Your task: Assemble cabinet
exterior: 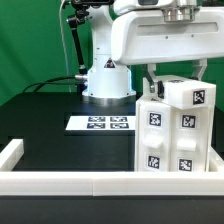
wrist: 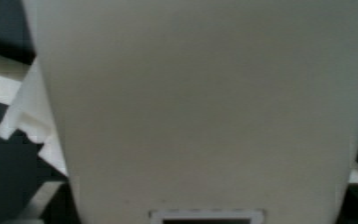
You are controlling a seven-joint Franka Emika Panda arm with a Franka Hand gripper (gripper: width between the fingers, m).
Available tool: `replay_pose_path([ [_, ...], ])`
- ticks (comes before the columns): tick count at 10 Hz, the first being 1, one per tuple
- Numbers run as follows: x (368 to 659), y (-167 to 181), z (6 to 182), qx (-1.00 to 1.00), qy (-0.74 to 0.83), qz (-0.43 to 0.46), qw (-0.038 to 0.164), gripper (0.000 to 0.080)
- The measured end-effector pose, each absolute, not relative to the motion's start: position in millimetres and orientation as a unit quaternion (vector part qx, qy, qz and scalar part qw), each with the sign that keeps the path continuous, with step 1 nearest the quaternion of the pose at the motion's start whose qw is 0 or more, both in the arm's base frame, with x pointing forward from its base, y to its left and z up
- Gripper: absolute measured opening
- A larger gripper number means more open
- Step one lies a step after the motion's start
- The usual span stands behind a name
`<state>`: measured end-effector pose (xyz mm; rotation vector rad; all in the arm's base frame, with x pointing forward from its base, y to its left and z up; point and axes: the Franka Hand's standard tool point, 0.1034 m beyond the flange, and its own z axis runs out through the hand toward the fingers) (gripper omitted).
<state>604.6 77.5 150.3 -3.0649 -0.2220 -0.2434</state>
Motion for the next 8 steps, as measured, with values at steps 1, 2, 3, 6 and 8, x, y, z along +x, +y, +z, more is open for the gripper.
replay_pose_path([
  [1,604.7,77.1,150.3,-0.996,-0.031,-0.078,0.033,0.056],
  [2,605.2,76.0,150.6,-0.996,0.005,-0.078,0.035,0.056],
  [3,605.4,75.4,150.8,-0.996,0.018,-0.077,0.036,0.056],
  [6,605.7,73.9,150.9,-0.99,0.116,-0.074,0.043,0.056],
  [8,604.3,74.4,149.8,-0.972,0.216,-0.072,0.05,0.056],
])
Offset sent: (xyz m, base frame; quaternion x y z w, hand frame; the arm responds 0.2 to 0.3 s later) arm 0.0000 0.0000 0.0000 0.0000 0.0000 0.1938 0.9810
